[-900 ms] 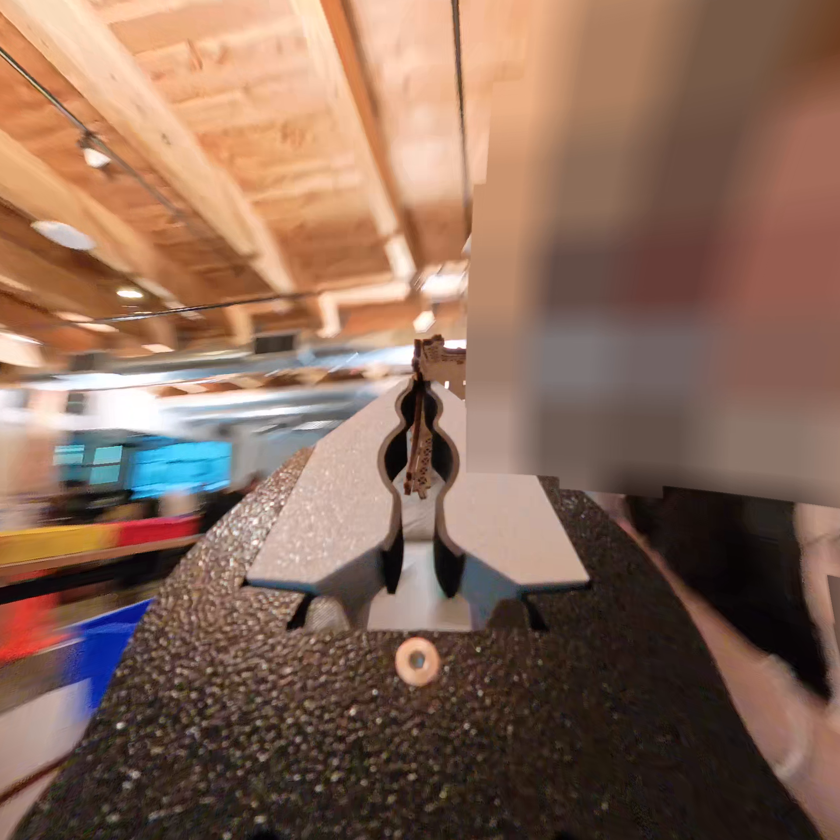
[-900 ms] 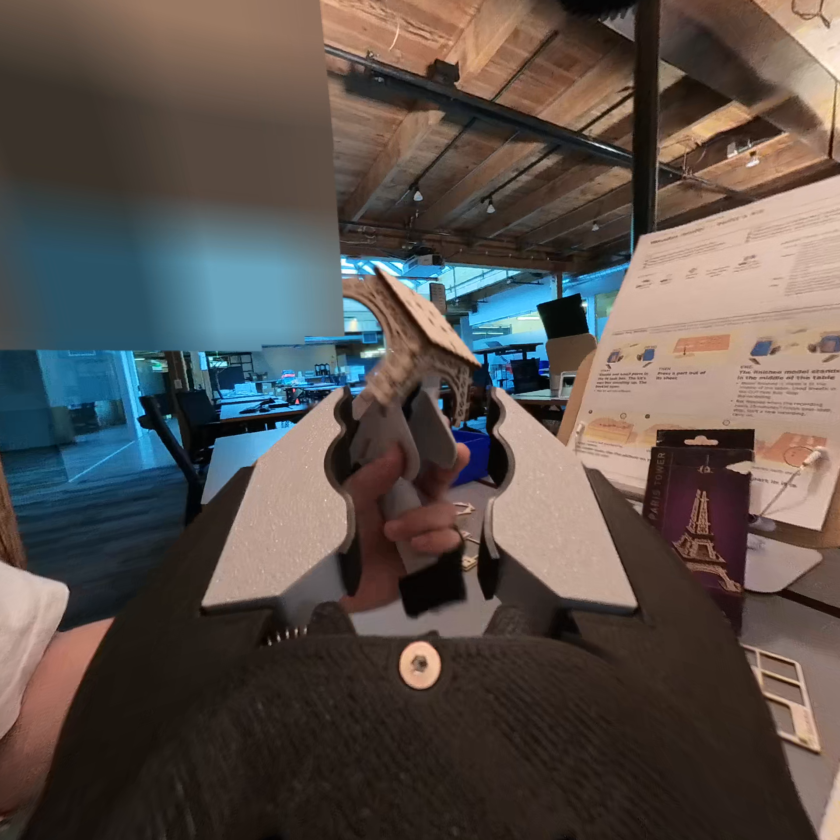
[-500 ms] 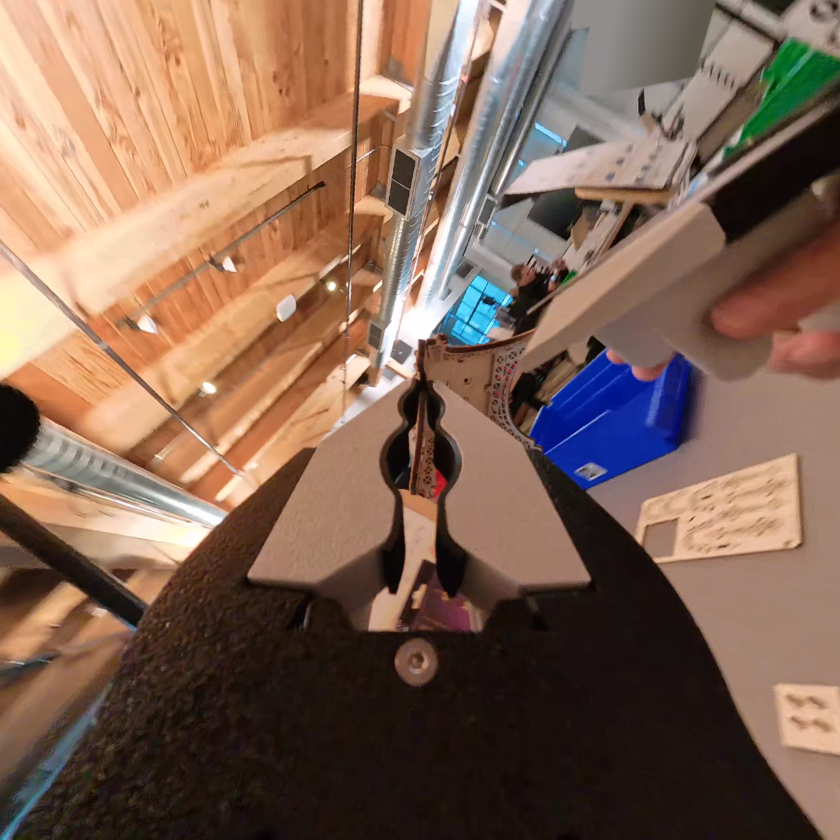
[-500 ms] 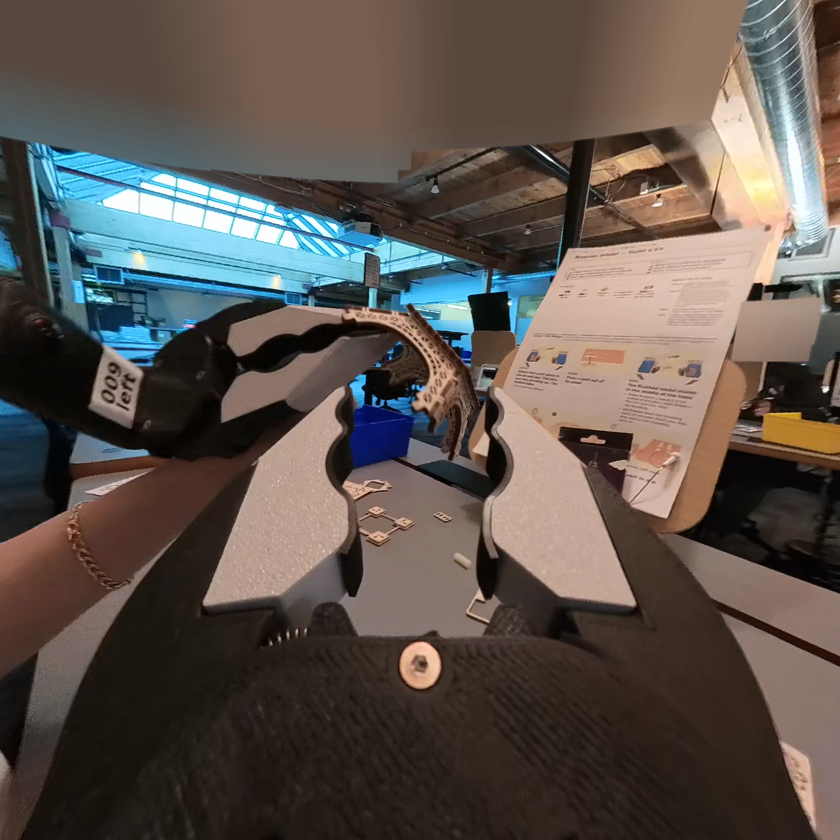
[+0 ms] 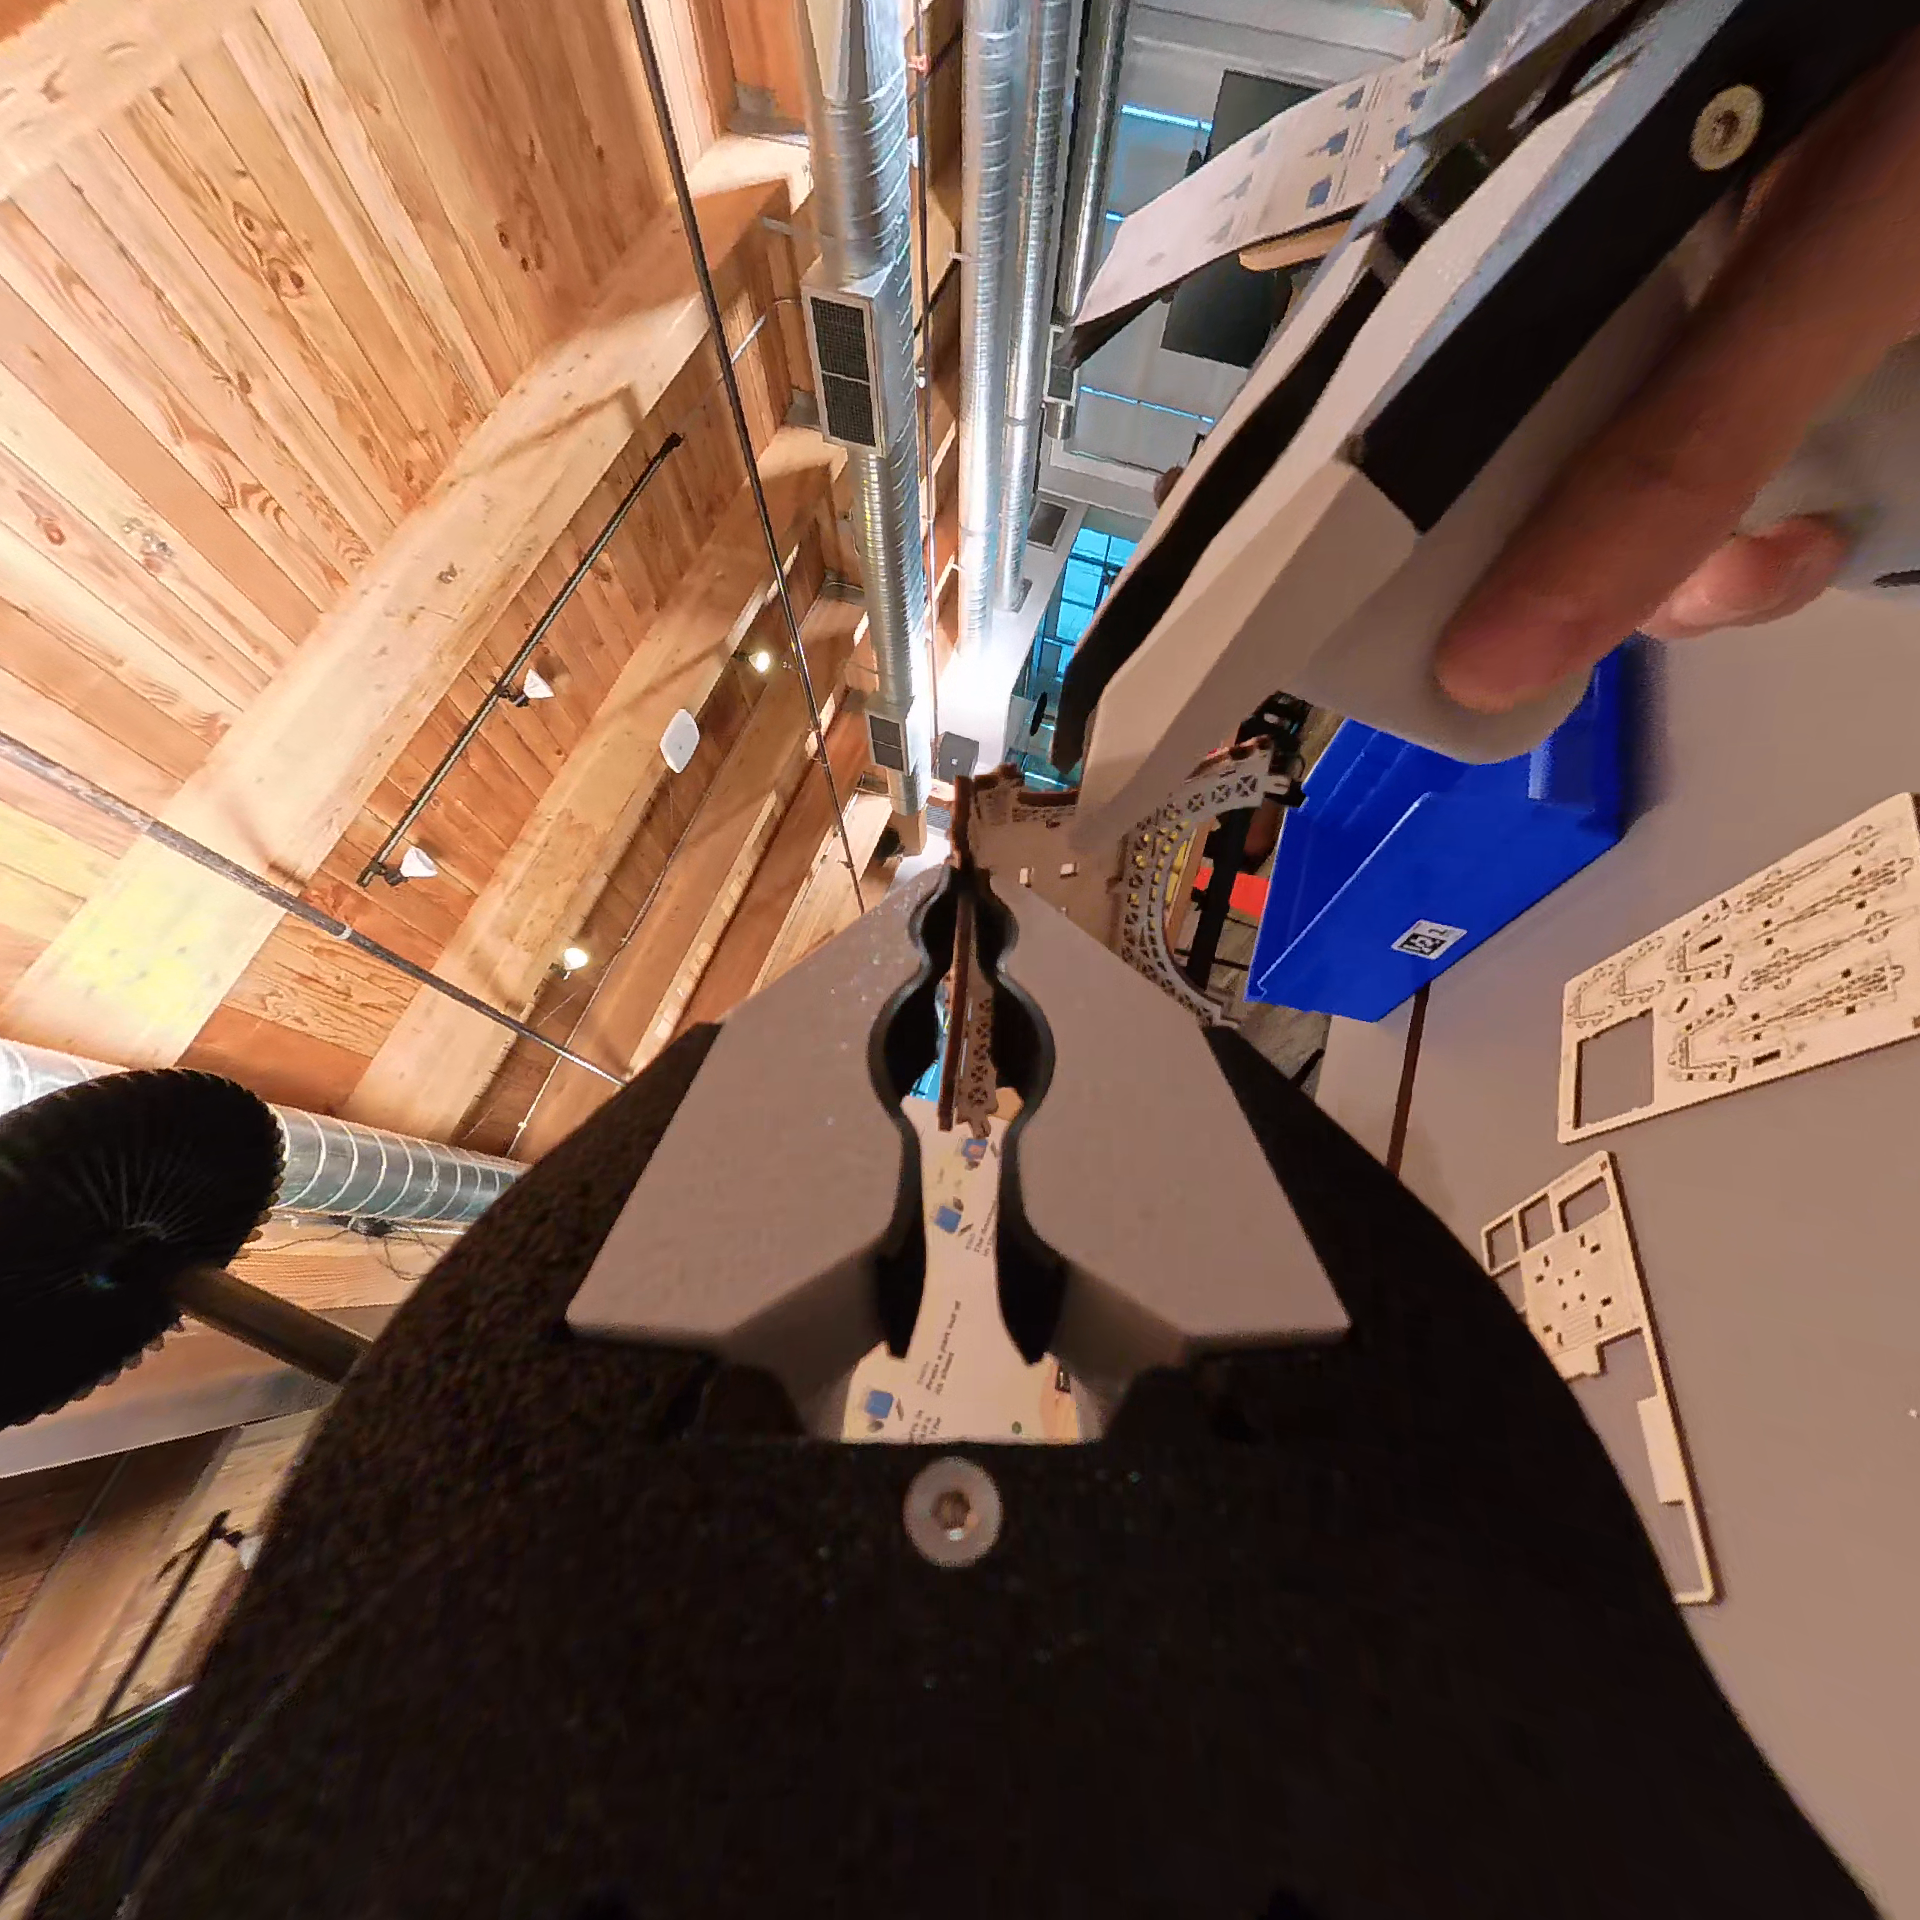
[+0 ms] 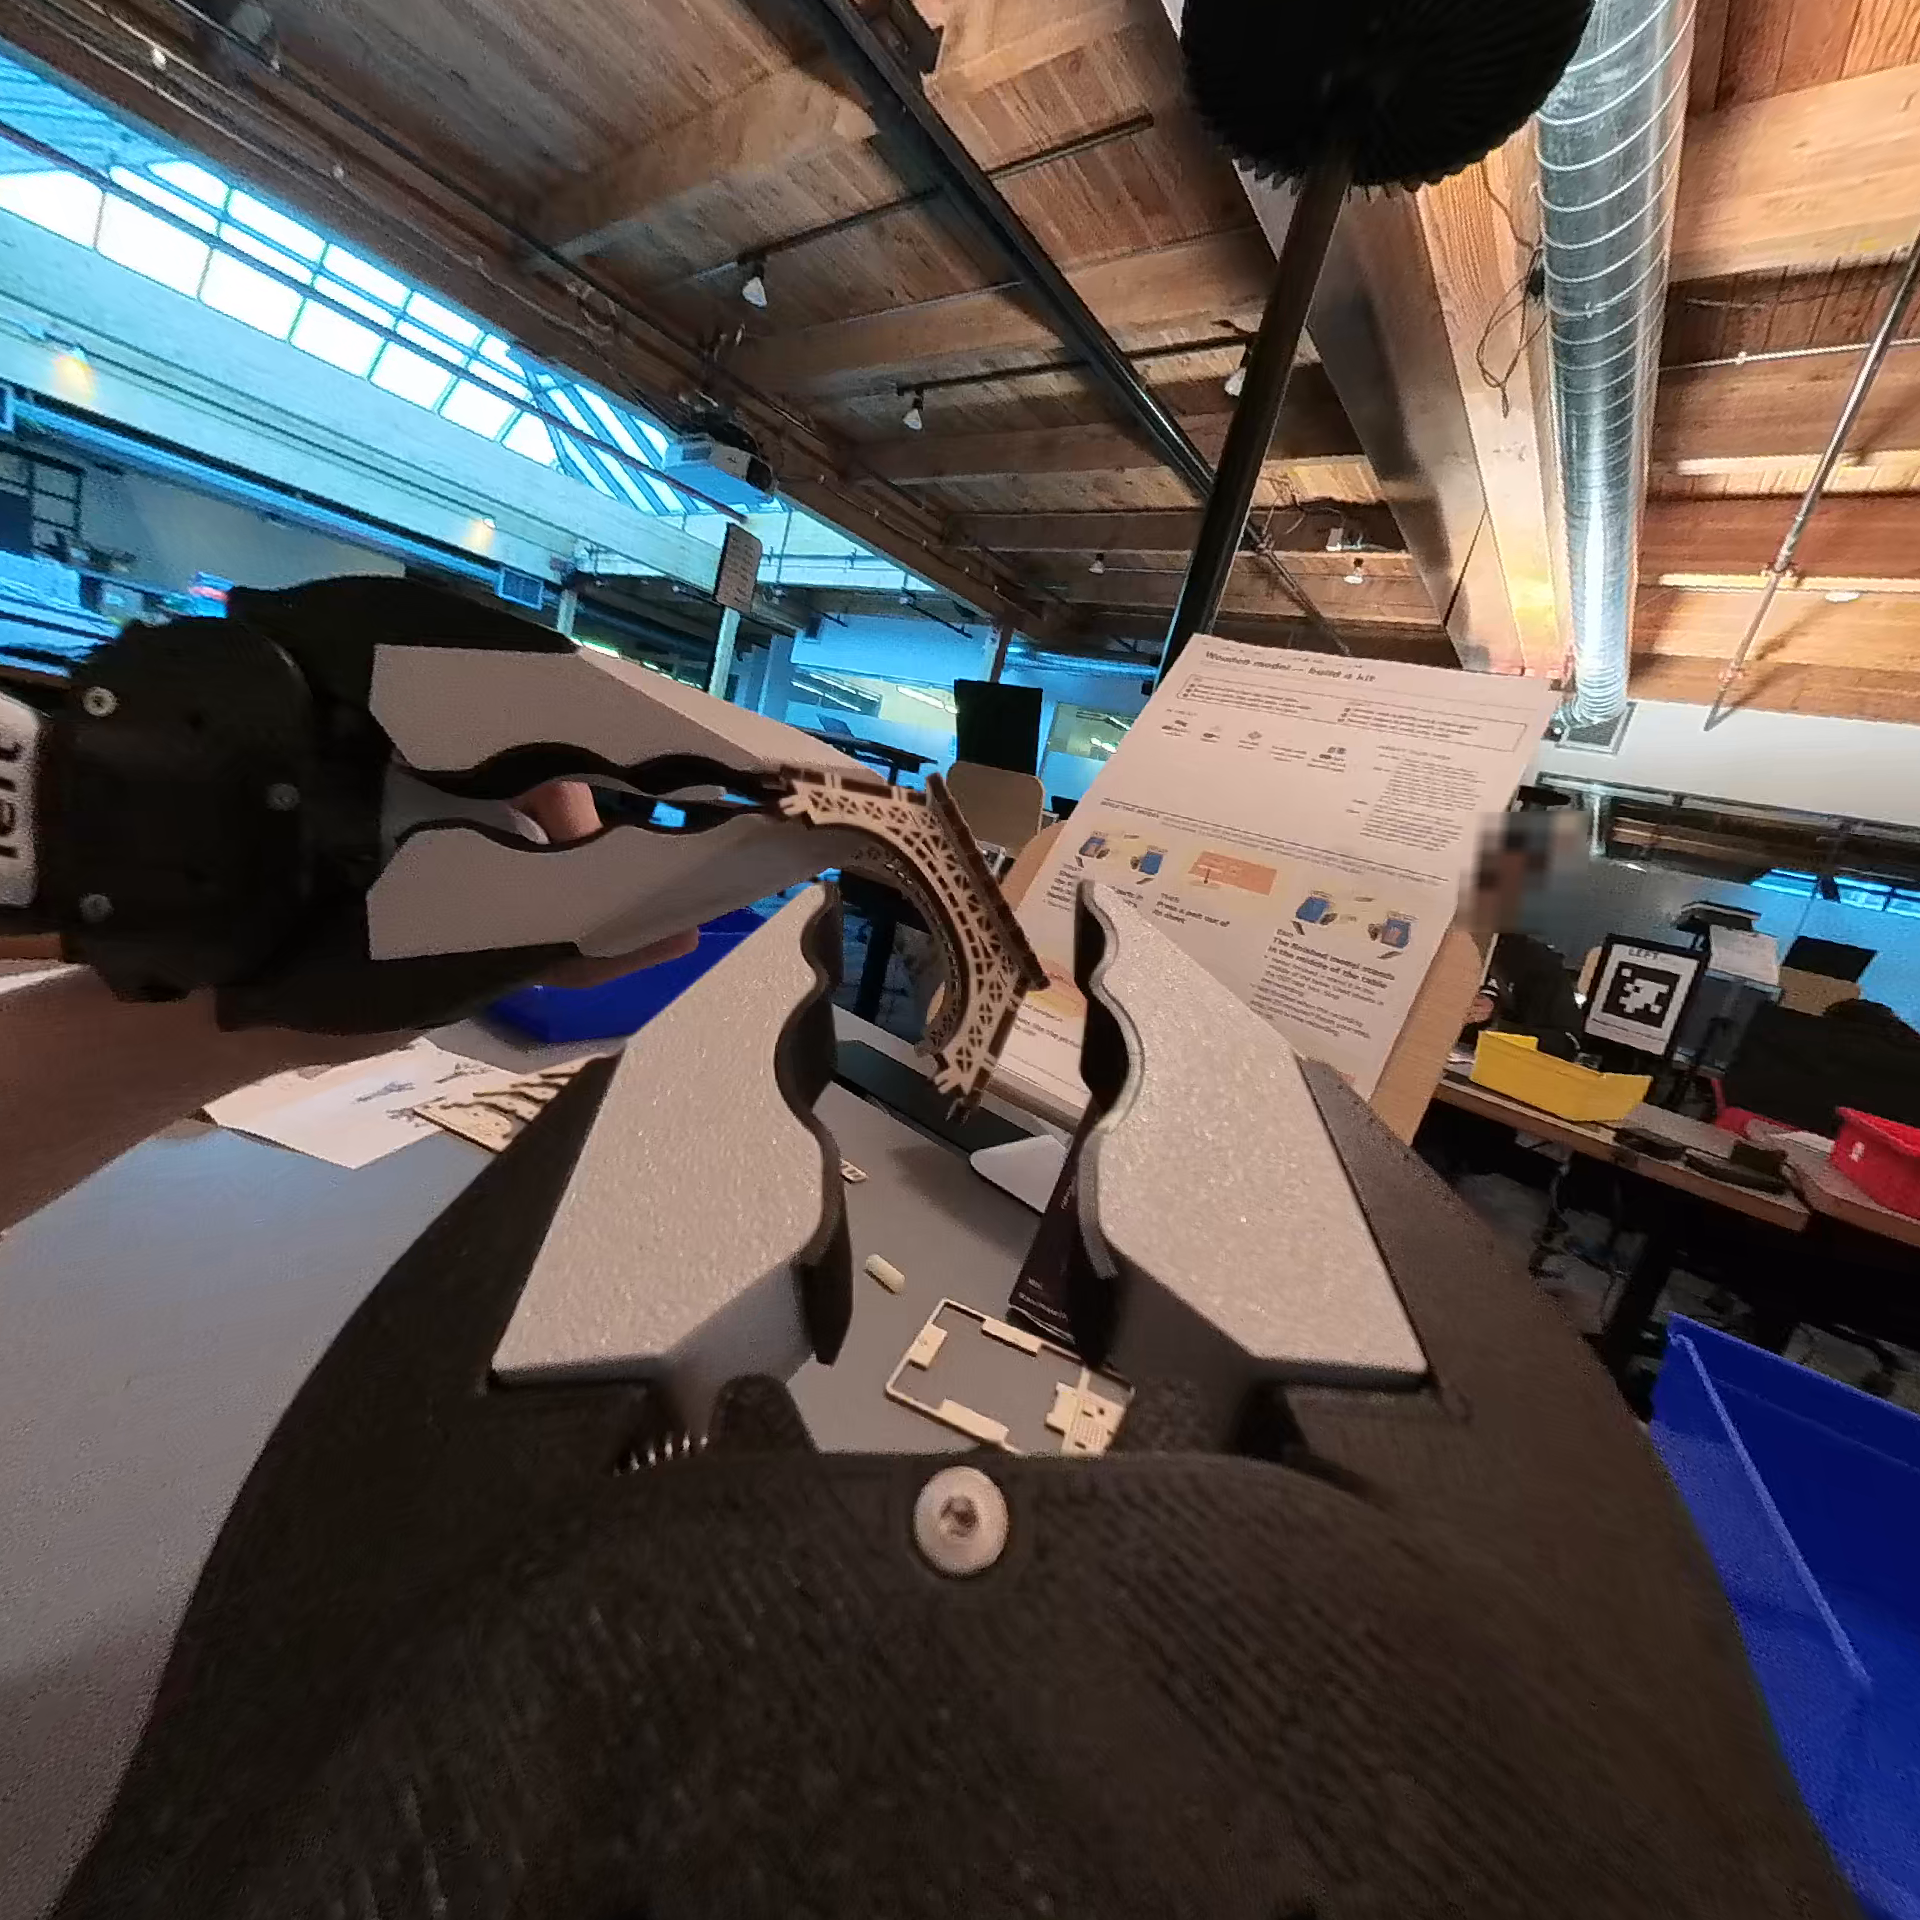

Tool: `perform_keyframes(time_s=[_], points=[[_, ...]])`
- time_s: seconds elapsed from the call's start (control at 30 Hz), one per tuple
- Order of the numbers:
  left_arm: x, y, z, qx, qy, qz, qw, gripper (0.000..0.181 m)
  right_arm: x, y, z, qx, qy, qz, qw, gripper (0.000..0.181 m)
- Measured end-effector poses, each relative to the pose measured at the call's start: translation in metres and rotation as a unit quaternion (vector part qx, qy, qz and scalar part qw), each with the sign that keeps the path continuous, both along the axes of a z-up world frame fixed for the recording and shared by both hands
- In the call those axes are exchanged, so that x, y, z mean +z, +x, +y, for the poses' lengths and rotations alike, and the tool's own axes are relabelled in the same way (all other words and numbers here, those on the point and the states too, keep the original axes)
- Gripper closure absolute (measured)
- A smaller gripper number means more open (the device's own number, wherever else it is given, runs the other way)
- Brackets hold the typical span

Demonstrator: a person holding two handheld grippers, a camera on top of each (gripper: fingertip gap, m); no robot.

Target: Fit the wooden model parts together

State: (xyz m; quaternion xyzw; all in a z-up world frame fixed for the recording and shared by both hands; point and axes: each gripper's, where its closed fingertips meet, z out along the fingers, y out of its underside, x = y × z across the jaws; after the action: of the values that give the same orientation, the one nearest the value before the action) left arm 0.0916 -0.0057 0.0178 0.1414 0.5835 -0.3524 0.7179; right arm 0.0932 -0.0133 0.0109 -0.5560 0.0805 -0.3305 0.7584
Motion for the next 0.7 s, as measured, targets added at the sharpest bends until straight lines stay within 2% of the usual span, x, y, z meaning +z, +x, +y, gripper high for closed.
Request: perform_keyframes(time_s=[0.37,0.7], points=[[-0.014,0.003,-0.008,-0.001,-0.003,0.062,0.998,0.181,-0.005,0.006,-0.003,-0.008,-0.008,0.002,1.000,0.146],[-0.014,0.002,-0.008,-0.018,-0.029,0.080,0.996,0.181,-0.009,0.007,-0.002,0.001,-0.014,0.013,1.000,0.155]])
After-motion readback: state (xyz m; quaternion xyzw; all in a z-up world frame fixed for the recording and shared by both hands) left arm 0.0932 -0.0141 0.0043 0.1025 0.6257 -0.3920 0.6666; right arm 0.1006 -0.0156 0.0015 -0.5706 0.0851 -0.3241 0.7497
